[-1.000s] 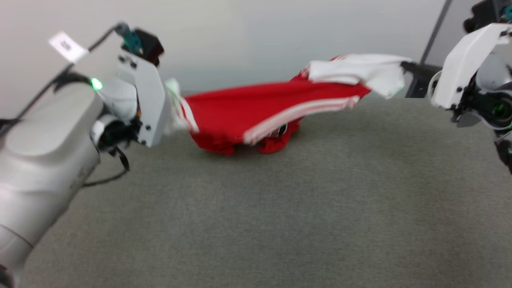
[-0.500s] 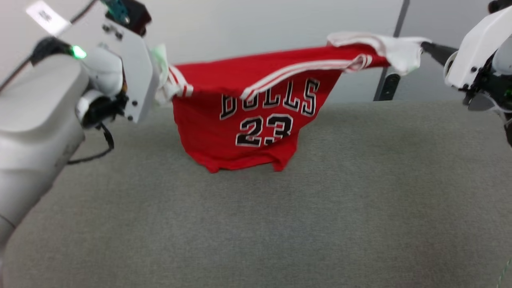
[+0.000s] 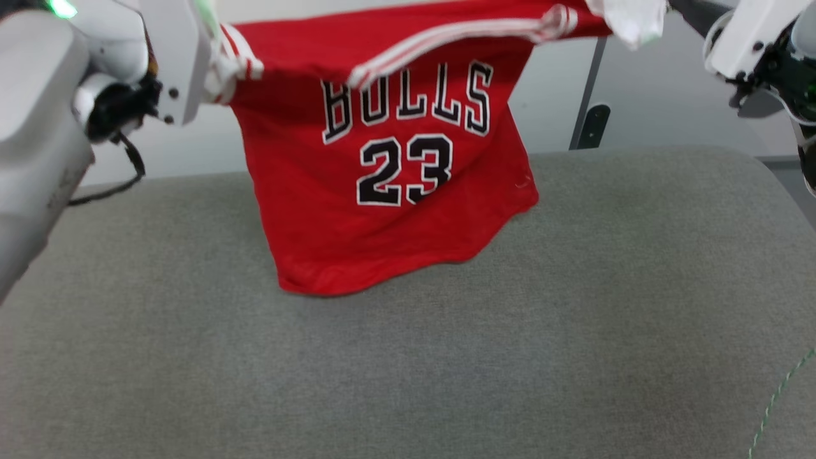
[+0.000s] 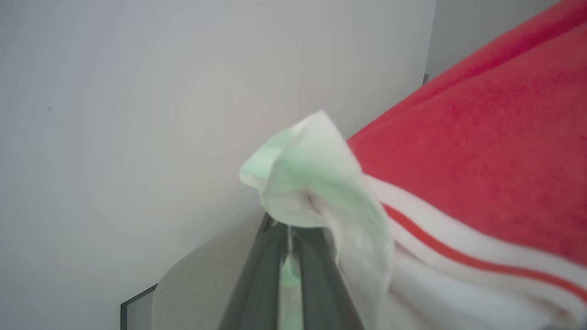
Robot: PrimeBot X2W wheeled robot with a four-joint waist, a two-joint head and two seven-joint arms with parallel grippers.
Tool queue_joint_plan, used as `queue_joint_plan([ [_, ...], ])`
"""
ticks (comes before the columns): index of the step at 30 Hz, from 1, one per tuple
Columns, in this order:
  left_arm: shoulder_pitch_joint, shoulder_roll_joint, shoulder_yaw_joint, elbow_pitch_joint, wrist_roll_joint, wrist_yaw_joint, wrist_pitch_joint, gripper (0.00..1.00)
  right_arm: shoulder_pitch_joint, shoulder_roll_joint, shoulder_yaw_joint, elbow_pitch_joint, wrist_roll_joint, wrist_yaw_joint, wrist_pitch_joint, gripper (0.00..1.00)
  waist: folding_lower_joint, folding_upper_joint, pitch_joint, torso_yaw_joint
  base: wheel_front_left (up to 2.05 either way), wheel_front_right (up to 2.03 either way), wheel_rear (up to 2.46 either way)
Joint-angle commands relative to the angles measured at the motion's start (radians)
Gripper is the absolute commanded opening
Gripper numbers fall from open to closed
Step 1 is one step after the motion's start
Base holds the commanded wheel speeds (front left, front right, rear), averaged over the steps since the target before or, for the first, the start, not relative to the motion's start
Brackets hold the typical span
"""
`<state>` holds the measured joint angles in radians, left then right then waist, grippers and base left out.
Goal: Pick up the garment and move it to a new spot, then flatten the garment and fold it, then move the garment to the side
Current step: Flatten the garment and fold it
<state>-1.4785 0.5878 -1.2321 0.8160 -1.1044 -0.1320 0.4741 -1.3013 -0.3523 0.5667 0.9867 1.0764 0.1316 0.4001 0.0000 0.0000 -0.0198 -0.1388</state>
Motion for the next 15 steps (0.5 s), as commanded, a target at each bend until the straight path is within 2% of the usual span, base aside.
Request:
queue_joint_plan([
  [1,-0.019,0.006,-0.006,0.017,0.009,0.002,-0.008,0.0,-0.017,0.0,-0.004,0.012,-0.008,-0.002,-0.015,0.0,0.0,0.0,0.012,-0.009,0.0,0.0,0.0],
  [7,-0.091,-0.005,-0.012,0.071,0.039,0.003,-0.08,0.0,-0.075,0.019,-0.004,0.042,-0.058,-0.002,-0.123,0.0,0.0,0.0,0.079,-0.022,0.0,0.0,0.0],
  [15,-0.27,-0.037,-0.015,0.149,0.105,0.003,-0.168,0.0,-0.207,0.052,-0.001,0.078,-0.147,-0.002,-0.366,0.0,0.0,0.0,0.278,-0.039,0.0,0.0,0.0],
])
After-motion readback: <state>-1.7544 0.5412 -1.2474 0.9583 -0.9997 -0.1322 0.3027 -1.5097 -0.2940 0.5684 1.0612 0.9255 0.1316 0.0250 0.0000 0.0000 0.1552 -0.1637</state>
